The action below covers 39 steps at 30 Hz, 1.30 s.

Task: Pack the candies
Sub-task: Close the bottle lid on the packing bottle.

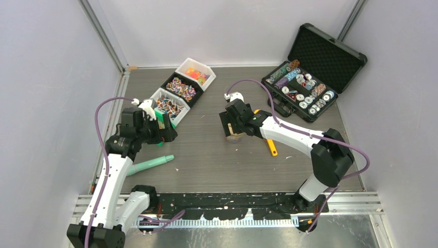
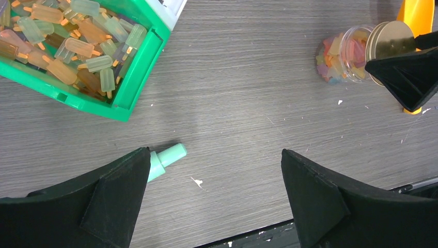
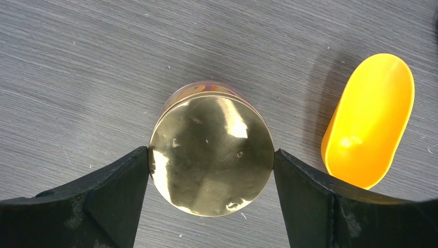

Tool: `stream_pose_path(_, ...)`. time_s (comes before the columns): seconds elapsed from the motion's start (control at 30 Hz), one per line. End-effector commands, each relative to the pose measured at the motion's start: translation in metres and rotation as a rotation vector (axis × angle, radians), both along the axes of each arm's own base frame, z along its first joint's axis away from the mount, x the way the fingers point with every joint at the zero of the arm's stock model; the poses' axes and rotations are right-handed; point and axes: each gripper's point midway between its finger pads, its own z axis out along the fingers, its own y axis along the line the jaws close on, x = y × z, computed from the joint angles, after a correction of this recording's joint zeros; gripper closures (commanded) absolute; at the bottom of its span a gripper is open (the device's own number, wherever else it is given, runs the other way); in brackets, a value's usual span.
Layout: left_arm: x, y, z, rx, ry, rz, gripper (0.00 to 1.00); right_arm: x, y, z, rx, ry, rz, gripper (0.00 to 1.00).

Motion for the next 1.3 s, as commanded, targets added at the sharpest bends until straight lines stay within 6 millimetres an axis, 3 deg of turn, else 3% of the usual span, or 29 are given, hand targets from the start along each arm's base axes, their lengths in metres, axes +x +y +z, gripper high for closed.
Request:
stream_pose_path(0.0, 0.005, -0.005, 0.021, -0.017, -0.064, -0.024, 0.00, 0.013, 0.010, 0.014, 0.037, -0.029, 0.003, 0.24)
stream_pose_path(0.33, 0.005, -0.007, 0.022, -0.026, -0.068, -0.034, 0.00, 0.016, 0.013, 0.000, 0.010, 0.005, 0.013, 0.23)
stream_pose_path(0.53, 0.005, -0.008, 0.022, -0.029, -0.066, -0.038, 0.00, 0.016, 0.013, -0.005, -0.002, 0.012, 0.012, 0.12)
stream_pose_path(0.83, 0.006, -0.009, 0.022, -0.033, -0.064, -0.043, 0.00, 0.022, 0.012, -0.013, -0.016, 0.014, 0.015, 0.06)
stream_pose_path(1.27, 0.007, -0.010, 0.021, -0.034, -0.061, -0.046, 0.00, 0.031, 0.004, 0.004, -0.005, -0.014, -0.010, 0.05)
